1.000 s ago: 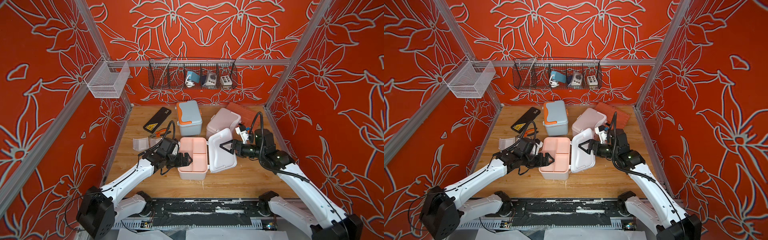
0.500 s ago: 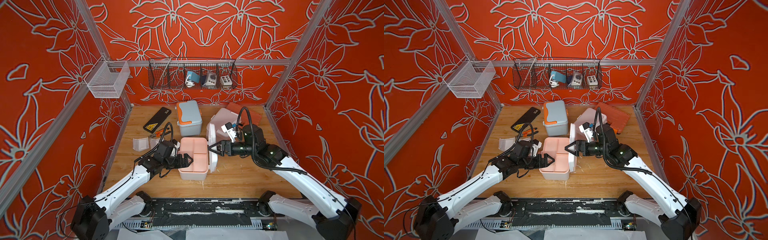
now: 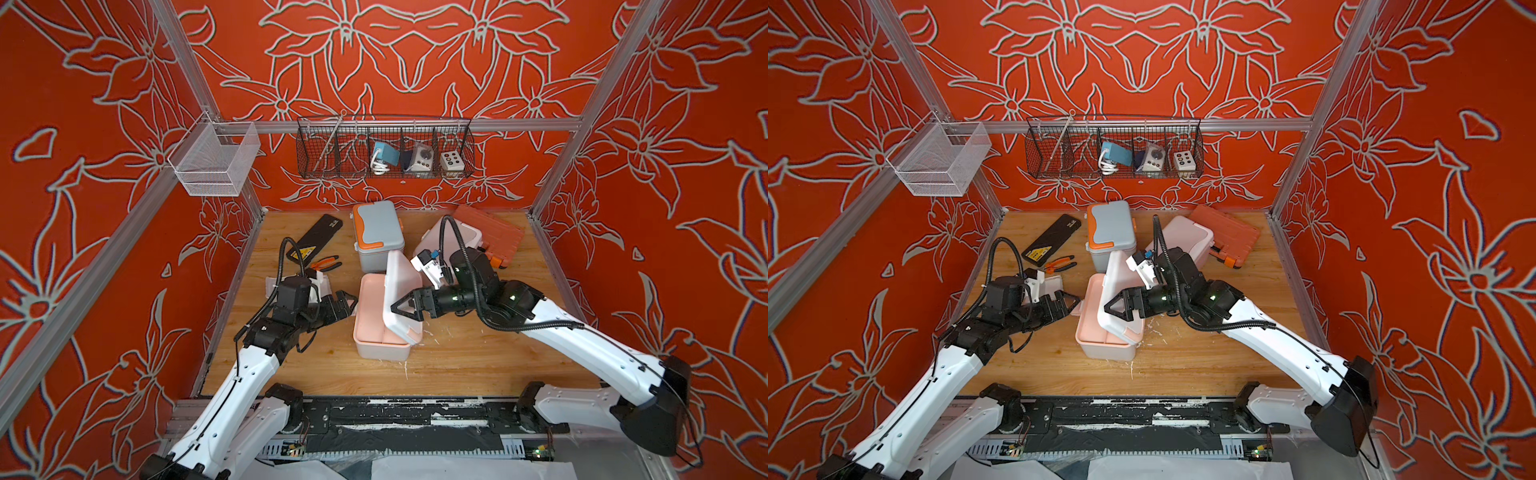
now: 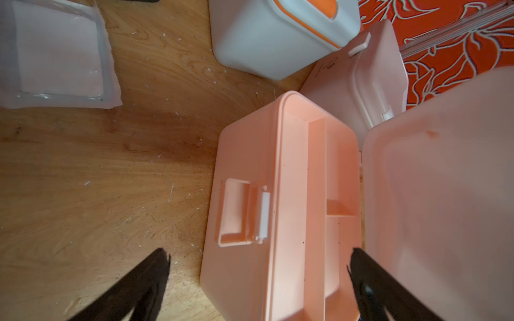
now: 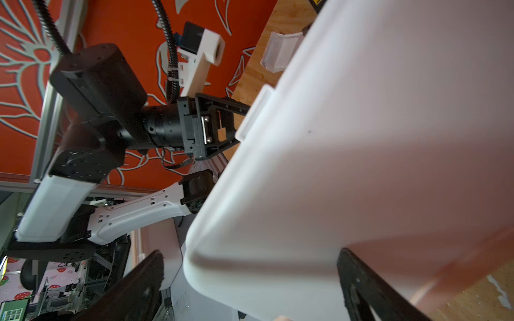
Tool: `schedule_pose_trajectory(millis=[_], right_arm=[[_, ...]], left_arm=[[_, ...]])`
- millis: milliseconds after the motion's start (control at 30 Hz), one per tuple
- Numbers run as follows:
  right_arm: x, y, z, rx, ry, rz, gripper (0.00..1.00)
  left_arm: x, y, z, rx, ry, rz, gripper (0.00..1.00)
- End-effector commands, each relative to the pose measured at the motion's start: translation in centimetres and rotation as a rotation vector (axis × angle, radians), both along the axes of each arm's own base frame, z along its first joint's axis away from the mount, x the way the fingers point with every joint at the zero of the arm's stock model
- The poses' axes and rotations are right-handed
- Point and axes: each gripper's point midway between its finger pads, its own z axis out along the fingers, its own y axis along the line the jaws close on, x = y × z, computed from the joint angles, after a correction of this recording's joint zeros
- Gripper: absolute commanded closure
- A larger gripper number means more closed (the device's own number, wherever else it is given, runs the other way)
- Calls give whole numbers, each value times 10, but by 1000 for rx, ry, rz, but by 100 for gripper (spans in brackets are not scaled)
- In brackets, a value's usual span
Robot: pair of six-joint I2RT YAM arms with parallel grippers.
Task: Open first aid kits and take out gauze
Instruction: Close the lid of the first aid kit.
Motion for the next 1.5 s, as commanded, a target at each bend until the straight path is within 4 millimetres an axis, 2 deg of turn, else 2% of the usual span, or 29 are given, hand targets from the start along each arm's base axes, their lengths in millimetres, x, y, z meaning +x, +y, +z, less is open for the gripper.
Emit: schedule_pose_trajectory(millis=[0,100,200,333,467,700,767,867,1033,1267,1300,1400,1467], right_arm=[[7,-5,-24,-143,-28,-29,2],[10,-12,-43,-260,-45,-30,2],[16,-24,-53,-375,-78,-43,2],[28,-43,-44,-454,-160,-105,2],[30,-51,-40,-481,-189,-115,2],[36,-68,-35,-536,-234,-155,2],[37,-74,-35,-551,-219,-168,5],[38,-80,-34,-571,-205,-169,19],[36,-81,-30,-561,-222,-144,37],[36,-77,-24,-574,-233,-100,40],[37,-75,-23,-572,-233,-96,40],[36,-63,-19,-537,-210,-67,42],[34,-51,-19,-508,-184,-31,47]], left_arm=[[0,4,9,-13,-13,-15,2],[3,6,15,-27,-22,-19,2],[6,3,17,-37,-24,-33,2],[7,-2,15,-55,-8,-67,2],[6,-8,13,-70,3,-96,3],[-3,-35,14,-93,16,-158,4],[-6,-45,12,-90,22,-176,4],[-12,-58,6,-89,36,-201,4],[-19,-82,0,-93,54,-246,4],[-27,-112,2,-123,51,-311,5],[-29,-113,1,-120,55,-316,5],[-24,-97,3,-63,19,-251,3],[-23,-85,7,-53,0,-222,3]])
